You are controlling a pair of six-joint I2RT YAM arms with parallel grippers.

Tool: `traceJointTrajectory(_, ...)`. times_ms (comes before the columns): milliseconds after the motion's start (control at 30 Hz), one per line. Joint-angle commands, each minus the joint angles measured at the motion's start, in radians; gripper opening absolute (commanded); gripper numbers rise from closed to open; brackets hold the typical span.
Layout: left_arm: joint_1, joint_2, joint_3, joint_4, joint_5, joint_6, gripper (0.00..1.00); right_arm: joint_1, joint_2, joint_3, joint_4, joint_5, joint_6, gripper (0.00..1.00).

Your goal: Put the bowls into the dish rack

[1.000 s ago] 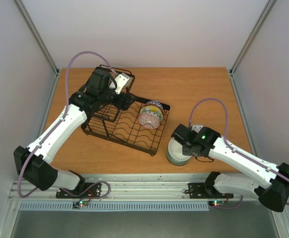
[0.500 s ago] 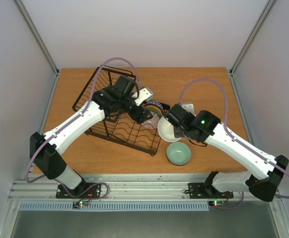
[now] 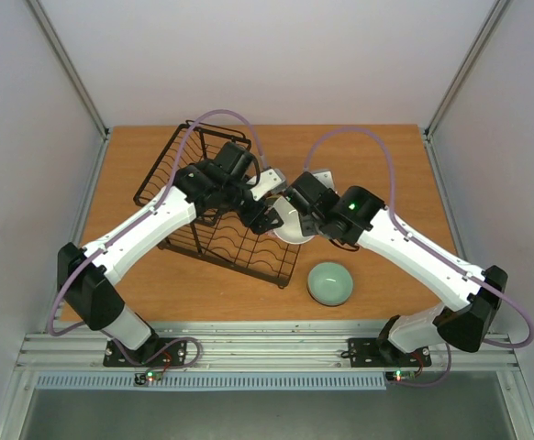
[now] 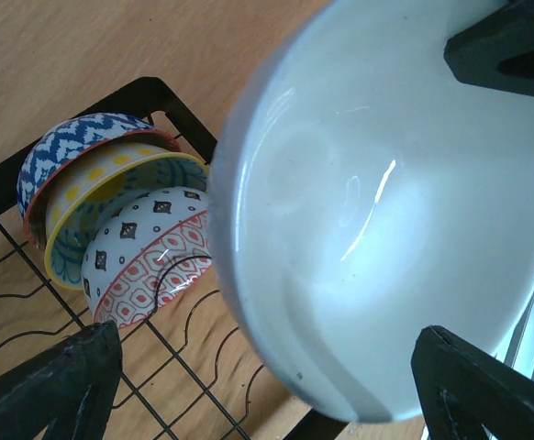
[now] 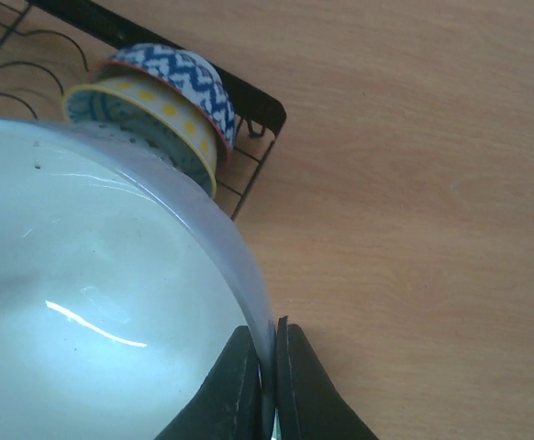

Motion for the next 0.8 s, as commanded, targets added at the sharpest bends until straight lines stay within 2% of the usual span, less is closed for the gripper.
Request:
traceJointTrajectory(0, -0.001, -0.006, 0.021, 0.003, 0.018, 0.012, 0.86, 0.012, -0.013, 0.066, 0.065, 0.01, -0.03, 0.01)
traceJointTrajectory(167, -0.002, 0.008, 0.025, 0.001, 0.032, 0.006, 0.81, 0.028, -0.025, 0.072, 0.075, -0.006, -0.047, 0.01)
traceJointTrajectory(400, -0.005, 0.019, 0.03, -0.008, 0.043, 0.01, 0.17, 0.044, -0.028, 0.057, 0.109, -0.014, -0.064, 0.01)
traceJointTrajectory(467, -0.005, 0.019, 0.029, -0.008, 0.042, 0.01, 0.02, 0.044, -0.028, 0.057, 0.113, -0.012, -0.07, 0.01)
traceJointTrajectory(667, -0.005, 0.023, 0.025, -0.006, 0.049, 0.013, 0.0, 0.046, -0.059, 0.023, 0.162, -0.034, -0.08, 0.03)
traceJointTrajectory(733, -0.004, 0.015, 0.016, 0.004, 0.05, 0.011, 0.0, 0.046, -0.1, -0.02, 0.202, -0.046, -0.079, 0.21)
traceJointTrajectory(767, -0.003, 0.005, 0.006, 0.019, 0.049, 0.009, 0.0, 0.046, -0.131, -0.049, 0.233, -0.063, -0.08, 0.39)
